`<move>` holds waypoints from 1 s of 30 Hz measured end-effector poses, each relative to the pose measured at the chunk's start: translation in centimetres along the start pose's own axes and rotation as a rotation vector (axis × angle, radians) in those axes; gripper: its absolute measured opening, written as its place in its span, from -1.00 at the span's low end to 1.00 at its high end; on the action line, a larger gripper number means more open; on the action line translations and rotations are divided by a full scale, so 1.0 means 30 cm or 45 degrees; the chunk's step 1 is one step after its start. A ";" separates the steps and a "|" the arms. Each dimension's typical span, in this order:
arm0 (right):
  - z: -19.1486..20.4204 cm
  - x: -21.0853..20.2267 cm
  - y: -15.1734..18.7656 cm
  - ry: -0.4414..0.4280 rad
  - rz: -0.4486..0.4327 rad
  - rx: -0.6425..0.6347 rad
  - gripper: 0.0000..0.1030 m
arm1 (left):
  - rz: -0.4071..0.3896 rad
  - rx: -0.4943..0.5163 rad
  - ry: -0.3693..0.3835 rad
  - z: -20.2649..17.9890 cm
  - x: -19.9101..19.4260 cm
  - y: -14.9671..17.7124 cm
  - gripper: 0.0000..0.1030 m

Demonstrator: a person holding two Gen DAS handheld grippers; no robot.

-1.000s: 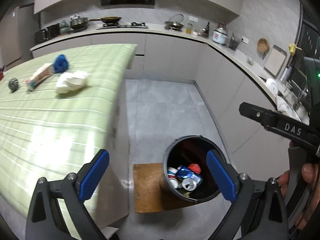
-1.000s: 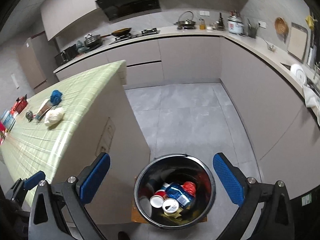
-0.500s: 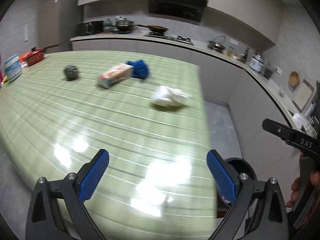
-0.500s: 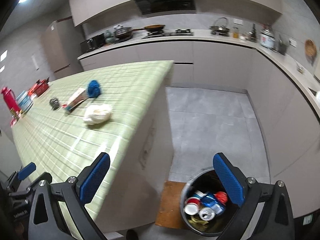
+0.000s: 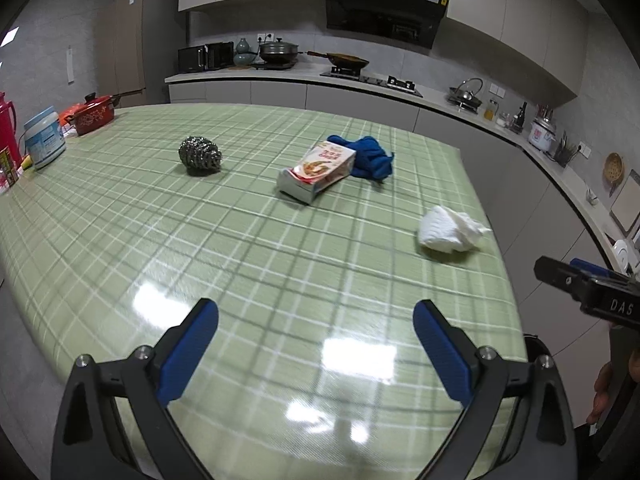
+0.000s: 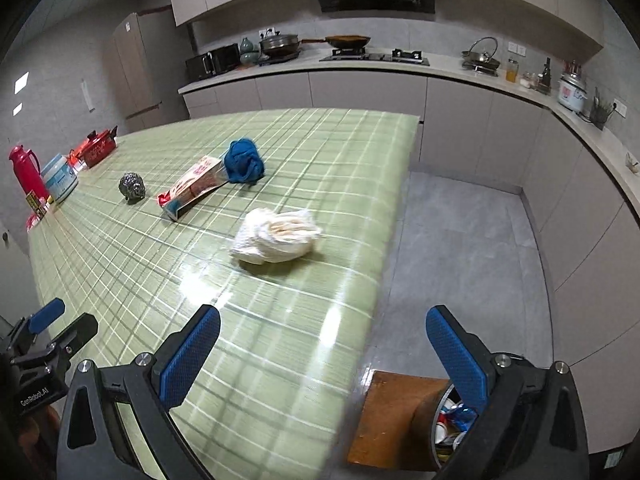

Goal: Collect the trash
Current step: 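Move both tools back over the island toward the carton and tissue, then grasp the milk carton with the left tool while the right tool grasps the white tissue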

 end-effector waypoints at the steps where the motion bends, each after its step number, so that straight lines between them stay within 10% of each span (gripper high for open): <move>1: 0.019 0.021 -0.007 -0.005 0.008 0.000 1.00 | 0.005 0.007 0.003 0.006 0.004 -0.002 0.91; 19: 0.120 0.333 -0.094 0.079 0.110 0.053 0.98 | 0.101 0.119 0.098 0.061 0.302 -0.177 0.91; 23: 0.109 0.375 -0.119 0.094 0.129 0.067 0.44 | 0.111 0.144 0.122 0.049 0.352 -0.222 0.91; 30: 0.079 0.443 -0.216 0.125 0.110 0.089 0.40 | 0.118 0.197 0.155 0.004 0.460 -0.313 0.91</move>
Point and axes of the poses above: each gripper's, at about its wrist camera, not at the fingertips, and x roughly the way its jaws point, z to its left, y to its underside, the point moved 7 cm from there along x, roughly the way its jaws point, and after that the axes turned 1 degree about -y, right-handed, at the moved point
